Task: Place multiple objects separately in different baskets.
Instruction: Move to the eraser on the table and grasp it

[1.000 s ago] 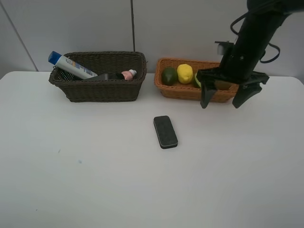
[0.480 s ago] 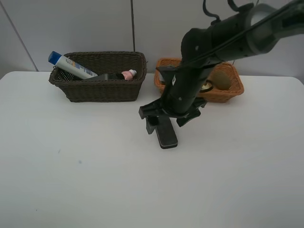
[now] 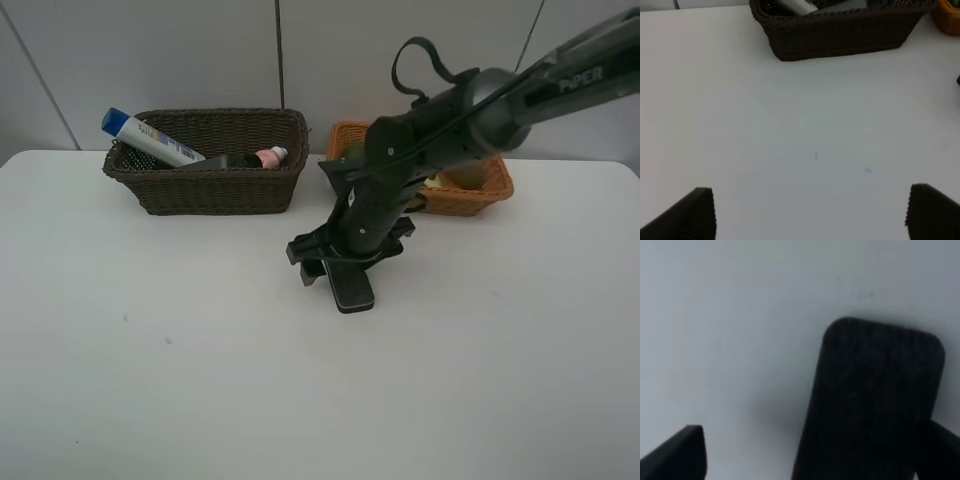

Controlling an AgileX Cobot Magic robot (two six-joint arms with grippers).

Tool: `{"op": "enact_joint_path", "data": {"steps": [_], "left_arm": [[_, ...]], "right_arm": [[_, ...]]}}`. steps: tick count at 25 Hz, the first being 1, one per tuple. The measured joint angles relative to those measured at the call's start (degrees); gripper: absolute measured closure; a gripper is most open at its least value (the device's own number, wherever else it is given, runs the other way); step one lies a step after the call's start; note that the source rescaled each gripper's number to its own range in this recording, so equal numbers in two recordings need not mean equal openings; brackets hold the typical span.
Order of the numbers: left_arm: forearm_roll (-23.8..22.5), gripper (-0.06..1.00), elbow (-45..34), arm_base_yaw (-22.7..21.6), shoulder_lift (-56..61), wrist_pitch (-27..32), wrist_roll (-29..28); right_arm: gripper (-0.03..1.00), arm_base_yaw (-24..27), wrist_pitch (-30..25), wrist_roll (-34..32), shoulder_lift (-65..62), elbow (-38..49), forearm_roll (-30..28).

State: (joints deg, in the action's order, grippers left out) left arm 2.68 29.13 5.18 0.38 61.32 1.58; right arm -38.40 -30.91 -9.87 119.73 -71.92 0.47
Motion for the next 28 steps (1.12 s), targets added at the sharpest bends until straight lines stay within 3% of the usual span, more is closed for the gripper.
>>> {"op": "enact_joint_path", "data": {"steps": [22,23,25,27,28], "left_arm": [[0.00,-0.05,0.00,0.00,0.00,0.00,0.00],[0.00,-0.05,0.00,0.00,0.00,0.00,0.00],[0.00,-0.05,0.00,0.00,0.00,0.00,0.00],[0.00,-0.05,0.00,0.00,0.00,0.00,0.00],[0.00,-0.05,0.00,0.00,0.00,0.00,0.00]], "right_arm": [[0.00,0.00,1.92,-0.15,2.84,-0.46,-1.14],[0.04,0.00,1.92,-0.15,2.84,-0.46,-1.20],[0.25,0.00,1.92,-0.11,2.95,-0.46,-1.56],[0.64,0.00,1.96,-0.04,3.02,-0.46,-1.74],[0.70,0.00,1.90,-0.04,3.02,-0.46,-1.76]]}}
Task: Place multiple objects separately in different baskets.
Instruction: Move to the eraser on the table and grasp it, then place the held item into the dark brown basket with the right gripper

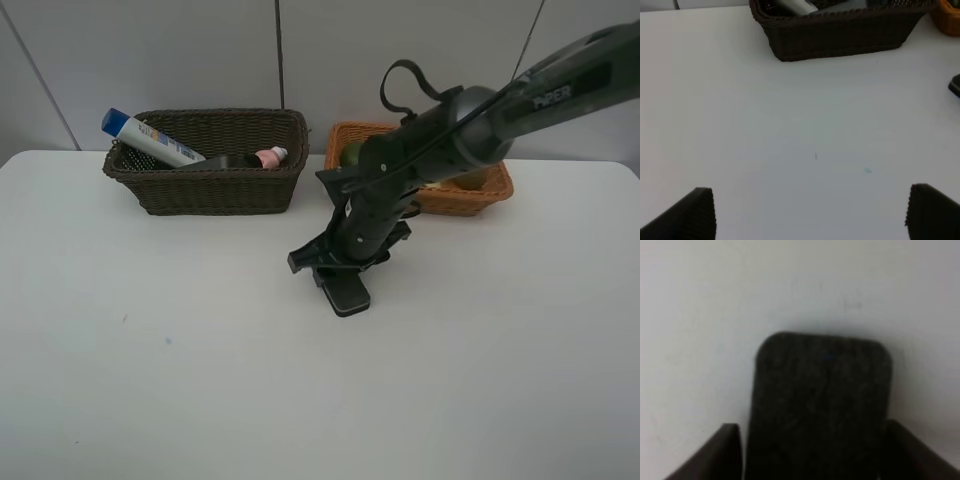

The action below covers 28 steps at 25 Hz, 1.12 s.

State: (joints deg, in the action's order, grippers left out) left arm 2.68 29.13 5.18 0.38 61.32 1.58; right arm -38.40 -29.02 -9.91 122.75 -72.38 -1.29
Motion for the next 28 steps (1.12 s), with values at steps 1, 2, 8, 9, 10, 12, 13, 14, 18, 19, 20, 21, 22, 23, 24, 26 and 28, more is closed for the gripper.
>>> {"op": "enact_joint_path", "data": {"steps": [1,2,8,9,10,12,13,14,18,19,20,21,22,23,24,26,28], "left_arm": [[0.00,-0.05,0.00,0.00,0.00,0.00,0.00],[0.00,-0.05,0.00,0.00,0.00,0.00,0.00],[0.00,-0.05,0.00,0.00,0.00,0.00,0.00],[0.00,-0.05,0.00,0.00,0.00,0.00,0.00],[0.00,-0.05,0.00,0.00,0.00,0.00,0.00],[0.00,-0.05,0.00,0.00,0.00,0.00,0.00],[0.00,-0.05,0.00,0.00,0.00,0.00,0.00],[0.00,-0.05,0.00,0.00,0.00,0.00,0.00],[0.00,-0.05,0.00,0.00,0.00,0.00,0.00],[0.00,-0.05,0.00,0.00,0.00,0.00,0.00],[0.00,-0.05,0.00,0.00,0.00,0.00,0.00],[0.00,-0.05,0.00,0.00,0.00,0.00,0.00],[0.00,-0.05,0.00,0.00,0.00,0.00,0.00],[0.00,-0.05,0.00,0.00,0.00,0.00,0.00],[0.00,-0.05,0.00,0.00,0.00,0.00,0.00],[0.00,-0.05,0.00,0.00,0.00,0.00,0.00],[0.00,-0.05,0.00,0.00,0.00,0.00,0.00]], "right_arm": [[0.69,0.00,-0.05,0.00,0.00,0.00,-0.05],[0.69,0.00,-0.14,0.00,0.00,0.00,-0.05],[0.69,0.00,-3.87,-0.05,-4.45,0.64,-0.56],[0.69,0.00,-3.50,-0.05,-6.61,0.64,-0.75],[0.69,0.00,-2.35,-0.05,-9.04,0.64,-0.82],[0.69,0.00,1.54,-0.05,-13.65,0.64,-0.92],[0.69,0.00,4.87,-0.05,-15.82,0.64,-0.92],[0.69,0.00,8.21,-0.05,-17.57,0.64,-0.92],[0.69,0.00,29.02,-0.05,-19.58,0.64,-0.57],[0.69,0.00,35.42,-0.05,-19.15,0.64,-0.44],[0.69,0.00,41.69,-0.05,-18.23,0.64,-0.24],[0.69,0.00,48.01,-0.05,-16.93,0.64,-0.05],[0.69,0.00,53.21,-0.05,-15.49,0.64,0.07],[0.69,0.00,59.26,-0.05,-13.39,0.64,0.21],[0.69,0.00,64.89,-0.05,-10.93,0.58,0.32],[0.69,0.00,71.83,-0.05,-5.73,-0.78,0.40],[0.69,0.00,74.37,-0.10,-0.19,-3.98,0.45]]}}
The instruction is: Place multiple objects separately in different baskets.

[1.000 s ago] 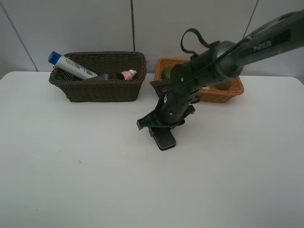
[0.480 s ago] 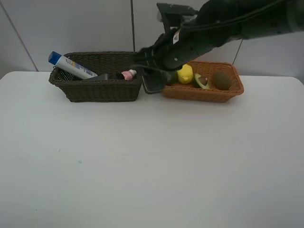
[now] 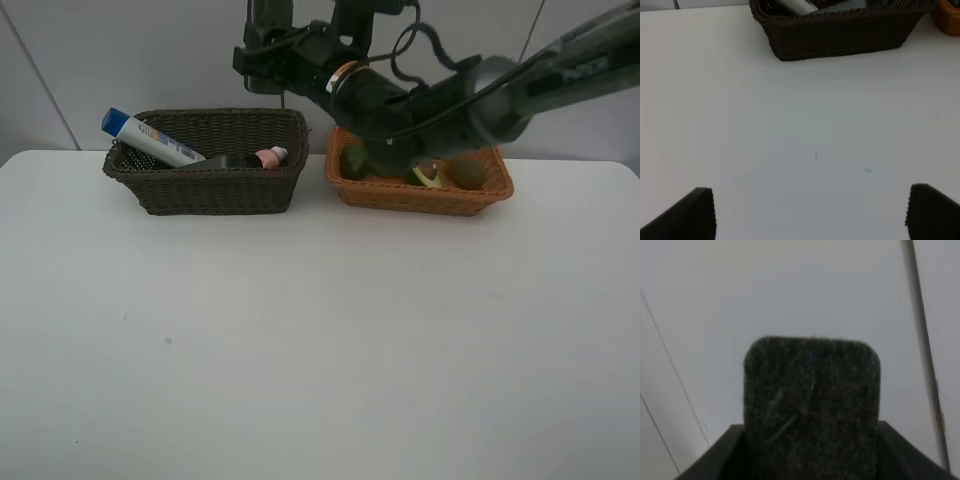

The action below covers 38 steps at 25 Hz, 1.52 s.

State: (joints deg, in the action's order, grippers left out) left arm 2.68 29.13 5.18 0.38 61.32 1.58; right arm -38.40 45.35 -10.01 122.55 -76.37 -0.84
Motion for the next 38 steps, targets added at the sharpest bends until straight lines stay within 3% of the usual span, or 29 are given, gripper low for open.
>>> {"op": "enact_joint_path", "data": {"steps": [4,8,9,11,14,17,23,26,29,32,36,38], "left_arm": [[0.00,-0.05,0.00,0.00,0.00,0.00,0.00],[0.00,-0.05,0.00,0.00,0.00,0.00,0.00],[0.00,-0.05,0.00,0.00,0.00,0.00,0.00],[0.00,-0.05,0.00,0.00,0.00,0.00,0.00],[0.00,-0.05,0.00,0.00,0.00,0.00,0.00],[0.00,-0.05,0.00,0.00,0.00,0.00,0.00],[0.00,-0.05,0.00,0.00,0.00,0.00,0.00],[0.00,-0.05,0.00,0.00,0.00,0.00,0.00],[0.00,-0.05,0.00,0.00,0.00,0.00,0.00],[0.00,-0.05,0.00,0.00,0.00,0.00,0.00],[0.00,-0.05,0.00,0.00,0.00,0.00,0.00],[0.00,-0.05,0.00,0.00,0.00,0.00,0.00]], "right_arm": [[0.69,-0.21,-1.23,-0.20,8.08,-8.27,0.00],[0.65,-0.59,-10.65,-0.29,10.98,-14.68,2.53],[0.54,-0.59,-13.10,-0.29,10.98,-15.16,3.89],[0.19,-0.59,-16.76,-0.23,10.93,-15.53,6.99],[0.03,-0.59,-22.44,-0.23,10.18,-15.54,8.88],[-0.01,-0.59,-28.40,1.63,7.01,-15.54,8.47],[-0.01,1.40,-47.09,11.43,-5.97,-15.63,7.49],[-0.01,6.60,-59.17,12.34,-11.56,-15.92,7.49],[-0.01,14.43,-72.75,12.03,-14.63,-15.70,7.41],[-0.01,23.18,-82.87,11.50,-15.64,-14.15,5.69],[-0.01,33.71,-93.72,9.48,-15.83,-11.84,2.38],[-0.01,37.60,-96.61,9.22,-16.78,-10.33,1.30]]}}
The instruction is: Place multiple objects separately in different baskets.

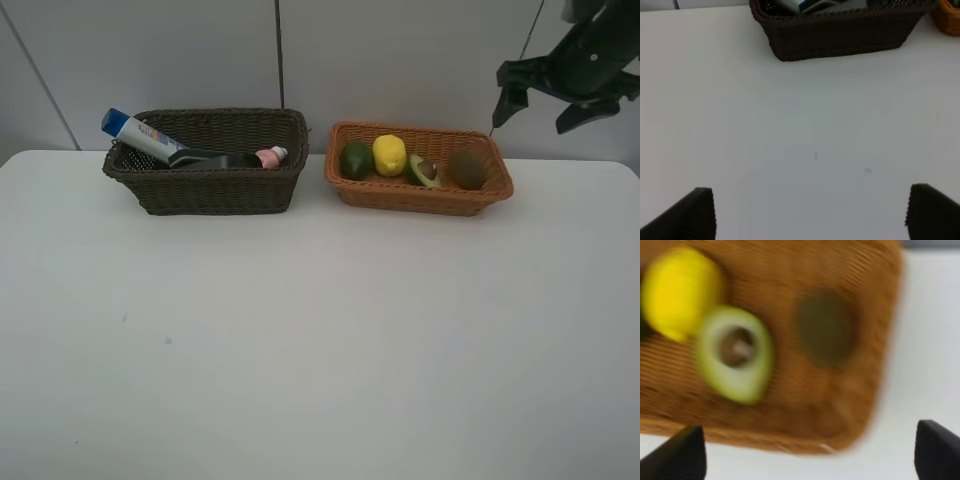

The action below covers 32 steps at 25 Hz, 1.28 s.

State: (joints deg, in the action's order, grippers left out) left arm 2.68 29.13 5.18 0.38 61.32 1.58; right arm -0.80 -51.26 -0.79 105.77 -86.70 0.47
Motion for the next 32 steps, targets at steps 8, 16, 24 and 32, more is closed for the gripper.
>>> {"op": "enact_joint_path", "data": {"steps": [8,16,24,32], "left_arm": [[0.00,-0.05,0.00,0.00,0.00,0.00,0.00],[0.00,-0.05,0.00,0.00,0.00,0.00,0.00],[0.00,-0.05,0.00,0.00,0.00,0.00,0.00],[0.00,-0.05,0.00,0.00,0.00,0.00,0.00]], "right_arm": [[-0.01,7.67,-1.53,-0.19,-11.36,14.68,-1.81],[-0.01,7.61,-5.39,-0.19,-33.76,30.73,-2.20],[-0.01,7.61,-7.72,-0.19,-62.84,44.71,-1.42],[-0.01,7.61,-9.82,-0.03,-91.90,51.19,-1.37]]}}
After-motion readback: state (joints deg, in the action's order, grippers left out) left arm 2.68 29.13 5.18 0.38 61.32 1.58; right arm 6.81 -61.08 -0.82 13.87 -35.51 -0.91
